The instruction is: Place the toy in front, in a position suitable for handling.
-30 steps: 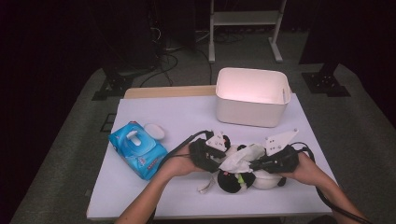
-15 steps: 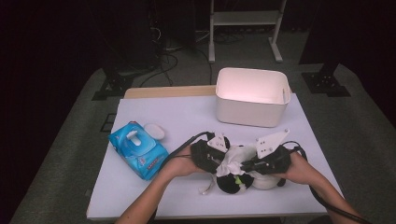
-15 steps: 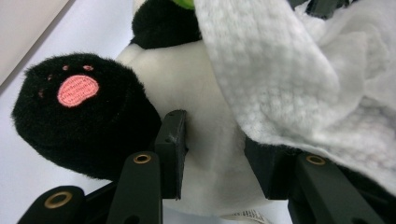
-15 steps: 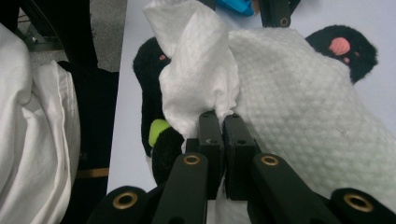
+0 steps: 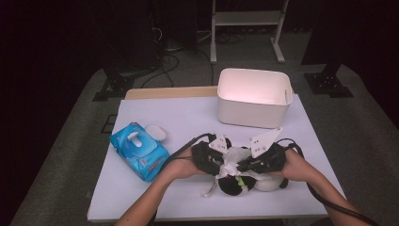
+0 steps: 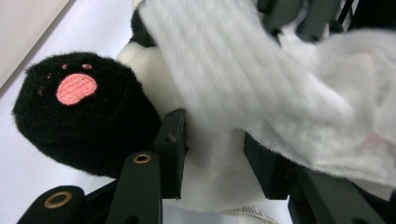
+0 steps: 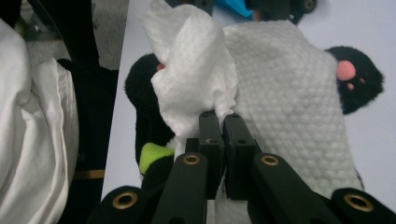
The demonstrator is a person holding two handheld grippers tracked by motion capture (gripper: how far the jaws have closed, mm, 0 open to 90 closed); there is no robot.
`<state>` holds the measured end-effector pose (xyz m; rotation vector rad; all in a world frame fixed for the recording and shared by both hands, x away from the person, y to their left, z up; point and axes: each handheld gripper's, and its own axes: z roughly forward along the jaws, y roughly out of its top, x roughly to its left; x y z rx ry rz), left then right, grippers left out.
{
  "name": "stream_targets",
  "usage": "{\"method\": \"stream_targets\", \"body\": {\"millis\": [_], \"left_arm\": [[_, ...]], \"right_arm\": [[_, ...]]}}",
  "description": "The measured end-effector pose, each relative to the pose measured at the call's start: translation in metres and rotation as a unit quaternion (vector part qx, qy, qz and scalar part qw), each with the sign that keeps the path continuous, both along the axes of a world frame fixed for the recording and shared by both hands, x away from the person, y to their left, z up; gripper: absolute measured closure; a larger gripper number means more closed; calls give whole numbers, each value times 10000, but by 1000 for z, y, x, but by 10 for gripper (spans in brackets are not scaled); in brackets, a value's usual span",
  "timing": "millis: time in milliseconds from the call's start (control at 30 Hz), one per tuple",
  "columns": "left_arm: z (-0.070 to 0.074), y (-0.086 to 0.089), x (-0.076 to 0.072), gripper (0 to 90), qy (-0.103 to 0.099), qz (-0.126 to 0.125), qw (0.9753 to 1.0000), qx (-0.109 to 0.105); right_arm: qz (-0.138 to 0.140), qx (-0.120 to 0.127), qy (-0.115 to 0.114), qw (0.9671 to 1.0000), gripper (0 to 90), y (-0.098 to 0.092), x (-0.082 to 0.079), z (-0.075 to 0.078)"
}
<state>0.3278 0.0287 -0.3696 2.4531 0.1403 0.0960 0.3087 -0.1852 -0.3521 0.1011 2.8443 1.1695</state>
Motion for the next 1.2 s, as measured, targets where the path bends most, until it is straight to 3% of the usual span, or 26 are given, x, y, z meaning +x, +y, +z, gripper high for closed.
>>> {"method": "stream_targets", "body": {"millis": [100,300,433,567,800,1000,1167,1200], "left_arm": [[1,2,0,582,30,30,10000,-57],[6,5,1,574,-2,1,10000,73],[1,3,3,580,64,5,10000,68],[-1,4,4,588,93,1,10000,10],[-2,2,2,589,54,-45,9999,84],[-4,4,3,591,122,-32,9999,-31],[-4,5,1,593,115,-52,9999,-13],[-5,5,1,593,115,-35,9999,-40]], "right_arm": [[-57,84,57,9999,869,-5,2,-1],[-170,285,164,9993,868,-17,2,-2],[-132,266,131,9995,868,-12,-1,-3],[78,194,168,9996,868,-2,-8,-5],[382,323,167,9986,868,20,-13,-2],[443,533,258,9973,868,21,-14,2],[424,351,292,9981,868,20,-12,-2],[343,186,234,9990,868,17,-11,-6]]}}
